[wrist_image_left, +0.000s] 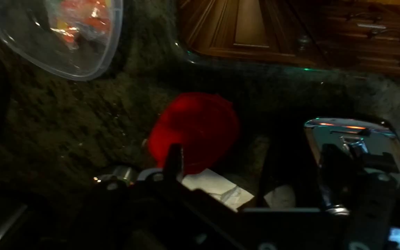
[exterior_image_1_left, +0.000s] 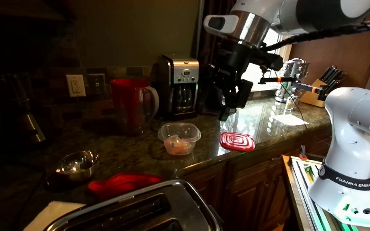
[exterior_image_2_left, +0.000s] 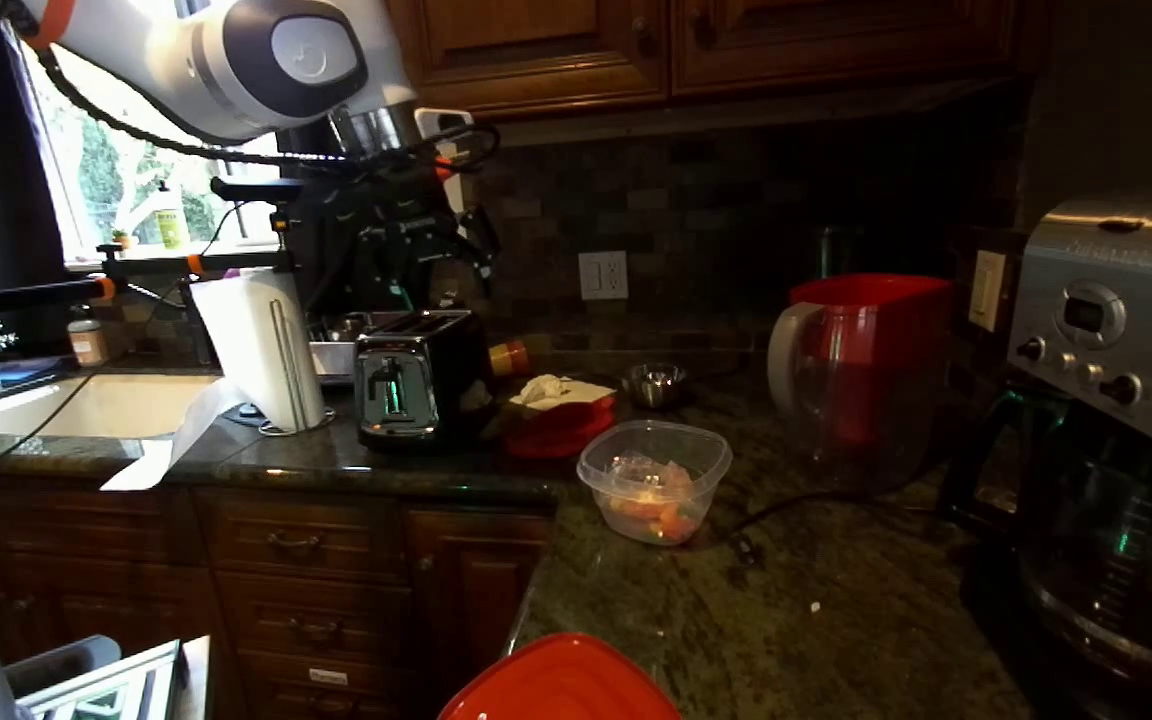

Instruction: Put the orange lid on the left on top of the toaster

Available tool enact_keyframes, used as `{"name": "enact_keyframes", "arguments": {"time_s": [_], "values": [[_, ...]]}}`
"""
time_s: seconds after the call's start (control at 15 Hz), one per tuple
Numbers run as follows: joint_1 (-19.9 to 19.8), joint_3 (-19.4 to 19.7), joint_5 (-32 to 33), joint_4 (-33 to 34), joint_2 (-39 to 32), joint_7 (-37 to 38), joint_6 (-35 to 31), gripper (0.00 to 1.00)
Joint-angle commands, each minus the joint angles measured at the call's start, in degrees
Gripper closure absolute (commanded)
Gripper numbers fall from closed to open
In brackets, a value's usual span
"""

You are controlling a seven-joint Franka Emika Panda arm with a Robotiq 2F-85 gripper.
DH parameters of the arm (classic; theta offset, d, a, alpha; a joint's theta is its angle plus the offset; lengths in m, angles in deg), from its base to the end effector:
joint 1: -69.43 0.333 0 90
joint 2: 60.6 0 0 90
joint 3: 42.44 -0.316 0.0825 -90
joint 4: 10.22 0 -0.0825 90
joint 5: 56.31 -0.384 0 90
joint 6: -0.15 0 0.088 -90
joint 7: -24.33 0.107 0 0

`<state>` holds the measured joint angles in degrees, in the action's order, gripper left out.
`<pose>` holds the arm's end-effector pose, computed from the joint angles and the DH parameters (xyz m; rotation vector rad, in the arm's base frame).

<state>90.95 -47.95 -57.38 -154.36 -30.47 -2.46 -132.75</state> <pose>0.3688 0.1912 0.4930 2.7451 1.3668 0.5070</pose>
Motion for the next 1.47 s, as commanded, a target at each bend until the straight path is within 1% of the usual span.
{"name": "enact_keyframes", "arguments": {"time_s": [0.0,0.27,0.47,0.67,0.87,1.0,1.13,1.2,1.27,1.4], "values": [[0.28,-0.07,-0.38,-0.17,-0.63,-0.58,-0.25,0.00],[-0.10,-0.04,-0.31,0.38,-0.59,-0.49,-0.25,0.00],[4.48,1.35,-2.66,-0.80,-3.11,-10.13,-4.72,0.00],[8.19,2.23,-7.05,-2.00,-6.14,-18.86,-9.76,0.00],[10.78,2.72,-11.19,-1.45,-12.33,-29.29,-12.88,0.00],[10.48,2.30,-12.38,-0.75,-16.31,-36.02,-11.91,0.00],[8.63,0.87,-11.60,-0.21,-20.27,-41.21,-12.34,0.00],[7.45,0.25,-11.48,0.24,-21.69,-42.22,-12.26,0.00],[6.39,-1.39,-11.50,-1.10,-17.79,-38.62,-10.95,0.00],[5.32,-1.85,-11.39,-0.53,-20.55,-40.74,-11.59,0.00]]}}
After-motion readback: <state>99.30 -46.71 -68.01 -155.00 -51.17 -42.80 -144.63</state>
